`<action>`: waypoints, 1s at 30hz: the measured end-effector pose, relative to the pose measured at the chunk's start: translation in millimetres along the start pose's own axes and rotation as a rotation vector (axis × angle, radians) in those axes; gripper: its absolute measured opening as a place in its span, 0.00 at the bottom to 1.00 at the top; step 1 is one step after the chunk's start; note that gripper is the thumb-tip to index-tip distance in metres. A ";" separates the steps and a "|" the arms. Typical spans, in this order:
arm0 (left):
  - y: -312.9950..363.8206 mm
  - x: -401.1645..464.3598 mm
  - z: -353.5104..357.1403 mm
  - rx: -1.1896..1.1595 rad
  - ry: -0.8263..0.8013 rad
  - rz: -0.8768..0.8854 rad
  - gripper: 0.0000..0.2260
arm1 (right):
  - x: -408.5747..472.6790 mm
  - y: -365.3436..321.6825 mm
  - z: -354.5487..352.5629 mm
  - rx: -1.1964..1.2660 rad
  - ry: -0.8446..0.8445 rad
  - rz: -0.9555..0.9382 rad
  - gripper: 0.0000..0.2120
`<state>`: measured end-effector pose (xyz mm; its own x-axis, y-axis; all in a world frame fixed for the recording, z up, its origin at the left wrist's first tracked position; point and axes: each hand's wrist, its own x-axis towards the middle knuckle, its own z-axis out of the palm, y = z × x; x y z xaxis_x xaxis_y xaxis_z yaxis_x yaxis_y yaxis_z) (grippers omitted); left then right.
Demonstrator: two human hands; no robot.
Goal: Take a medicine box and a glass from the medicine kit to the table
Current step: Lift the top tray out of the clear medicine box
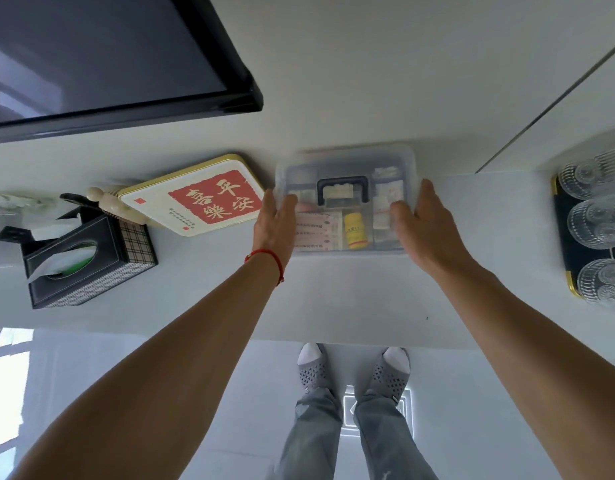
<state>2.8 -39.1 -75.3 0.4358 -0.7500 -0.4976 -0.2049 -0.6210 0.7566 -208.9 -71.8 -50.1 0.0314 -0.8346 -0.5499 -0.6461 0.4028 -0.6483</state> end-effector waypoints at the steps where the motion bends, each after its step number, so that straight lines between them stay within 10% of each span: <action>1: 2.5 -4.2 -5.2 -0.004 0.000 0.029 0.14 | -5.4 -4.1 -1.1 -0.007 0.025 -0.016 0.26; 15: -81.5 -47.8 -183.1 -0.147 0.284 -0.159 0.07 | -118.9 -59.3 126.7 -0.110 -0.055 -0.254 0.24; 22: -135.8 -35.8 -231.4 -0.184 0.201 -0.325 0.08 | -113.2 -61.1 217.1 -0.036 -0.152 -0.038 0.13; 30: -164.9 12.3 -216.0 -0.153 0.102 -0.403 0.04 | -50.9 -48.2 255.4 -0.089 -0.194 0.127 0.29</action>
<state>231.2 103.3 -114.5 0.5405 -0.4232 -0.7272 0.1283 -0.8127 0.5683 15.4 47.2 -125.4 0.0856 -0.6883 -0.7204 -0.7185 0.4583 -0.5233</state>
